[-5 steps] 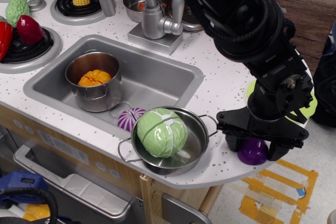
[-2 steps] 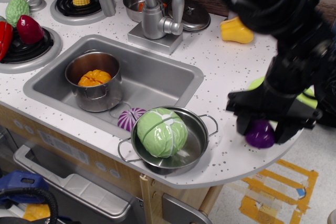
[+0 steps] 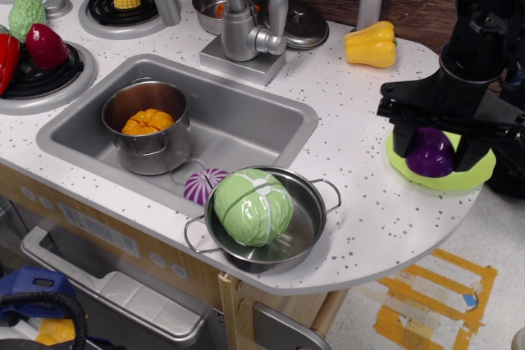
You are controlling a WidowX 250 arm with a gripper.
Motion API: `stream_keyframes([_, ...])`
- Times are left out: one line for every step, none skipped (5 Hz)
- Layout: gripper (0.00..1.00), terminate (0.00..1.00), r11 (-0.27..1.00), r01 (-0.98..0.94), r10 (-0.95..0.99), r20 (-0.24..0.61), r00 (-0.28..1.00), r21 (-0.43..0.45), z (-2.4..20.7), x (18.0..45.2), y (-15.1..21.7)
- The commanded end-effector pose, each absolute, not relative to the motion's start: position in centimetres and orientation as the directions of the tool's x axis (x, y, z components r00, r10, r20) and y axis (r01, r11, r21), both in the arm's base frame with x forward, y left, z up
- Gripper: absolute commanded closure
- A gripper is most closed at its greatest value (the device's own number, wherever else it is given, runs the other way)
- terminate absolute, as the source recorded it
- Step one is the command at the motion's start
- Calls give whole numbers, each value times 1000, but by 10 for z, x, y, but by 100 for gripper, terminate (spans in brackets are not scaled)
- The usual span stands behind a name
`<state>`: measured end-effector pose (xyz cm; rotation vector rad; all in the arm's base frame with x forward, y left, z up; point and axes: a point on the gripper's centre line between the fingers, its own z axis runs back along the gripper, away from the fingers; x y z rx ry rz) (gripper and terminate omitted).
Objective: Put eggplant on plate
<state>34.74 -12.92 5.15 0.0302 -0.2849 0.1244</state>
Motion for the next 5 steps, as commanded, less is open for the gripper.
stream_keyframes([100, 0, 997, -67, 79, 363, 929, -44, 54, 374, -127])
stream_keyframes([100, 0, 999, -27, 43, 400, 916, -46, 42, 382, -133])
stream_keyframes([0, 0, 999, 6, 11, 411, 911, -38, 44, 389, -138])
stream_keyframes([0, 0, 998, 42, -19, 425, 905, -45, 43, 391, -137])
stream_keyframes([0, 100, 998, 42, -19, 425, 905, -45, 43, 391, -137])
